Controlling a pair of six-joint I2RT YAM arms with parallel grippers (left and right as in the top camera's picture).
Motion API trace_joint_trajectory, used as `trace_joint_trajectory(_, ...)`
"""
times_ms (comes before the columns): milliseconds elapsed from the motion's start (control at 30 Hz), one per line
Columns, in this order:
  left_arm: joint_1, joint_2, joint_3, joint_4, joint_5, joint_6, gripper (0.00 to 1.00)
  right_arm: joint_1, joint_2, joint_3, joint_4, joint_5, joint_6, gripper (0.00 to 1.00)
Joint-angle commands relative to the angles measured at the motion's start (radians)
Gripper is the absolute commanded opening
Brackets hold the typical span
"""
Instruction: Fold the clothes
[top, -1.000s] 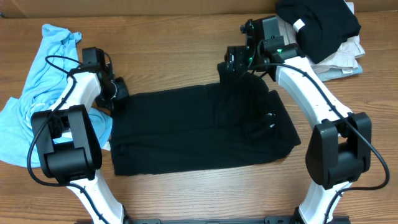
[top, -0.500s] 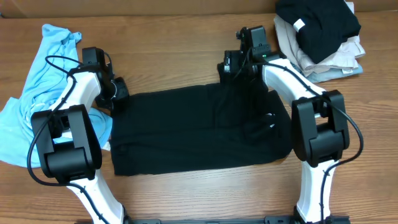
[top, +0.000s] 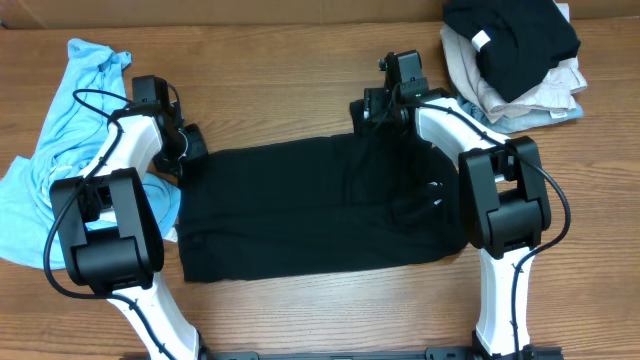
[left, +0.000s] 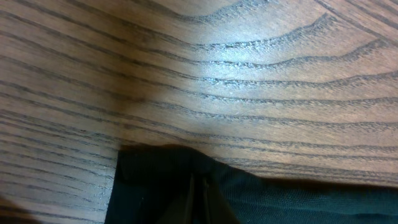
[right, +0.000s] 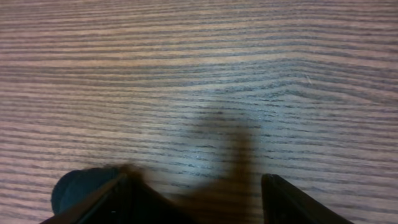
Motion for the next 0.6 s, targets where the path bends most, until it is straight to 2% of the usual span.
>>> trace_joint_trajectory(0,-0.008,0.05,-0.015,-0.02,-0.019,-0.006,0.04,0.005,0.023,0.018,-0.021,-0.002,0.0,0.7)
trace_joint_trajectory(233,-0.008,0.05,-0.015,-0.02,-0.018,-0.006,0.04,0.01,0.022,0.022,-0.079,-0.077,-0.046,0.69)
trace_joint_trajectory(400,-0.008,0.05,-0.015,-0.019,-0.018,-0.006,0.04,0.01,0.003,0.058,-0.178,-0.125,-0.074,0.83)
trace_joint_trajectory(567,-0.008,0.05,-0.015,-0.019,-0.018,-0.006,0.04,0.01,-0.008,0.105,-0.272,-0.152,-0.13,0.85)
